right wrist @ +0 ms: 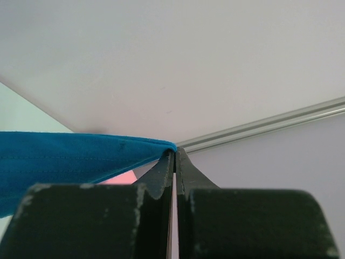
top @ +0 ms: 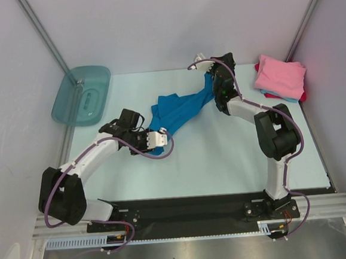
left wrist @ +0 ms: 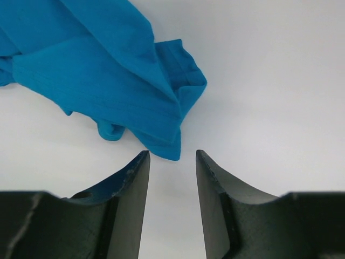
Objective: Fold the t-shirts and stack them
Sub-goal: Move the tshirt to the center of the board
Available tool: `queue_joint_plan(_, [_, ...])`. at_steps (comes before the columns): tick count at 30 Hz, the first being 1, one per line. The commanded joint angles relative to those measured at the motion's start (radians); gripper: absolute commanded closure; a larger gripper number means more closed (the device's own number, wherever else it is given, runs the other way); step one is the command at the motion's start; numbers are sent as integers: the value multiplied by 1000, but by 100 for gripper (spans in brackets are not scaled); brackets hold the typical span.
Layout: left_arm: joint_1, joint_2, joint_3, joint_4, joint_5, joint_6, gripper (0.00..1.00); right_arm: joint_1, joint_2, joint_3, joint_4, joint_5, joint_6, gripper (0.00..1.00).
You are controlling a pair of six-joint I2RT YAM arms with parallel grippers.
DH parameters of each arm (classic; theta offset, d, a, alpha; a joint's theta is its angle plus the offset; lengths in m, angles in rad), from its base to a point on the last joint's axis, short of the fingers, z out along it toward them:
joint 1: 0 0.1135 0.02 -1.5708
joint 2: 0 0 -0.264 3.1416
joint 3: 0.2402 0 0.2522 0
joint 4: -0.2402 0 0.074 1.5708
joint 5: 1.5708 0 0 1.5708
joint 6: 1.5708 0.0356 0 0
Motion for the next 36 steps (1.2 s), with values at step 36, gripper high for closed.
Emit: queue_joint_plan(36, [-49,3,-109,300,-46,-28,59,11,-33,13,70,22,18,100])
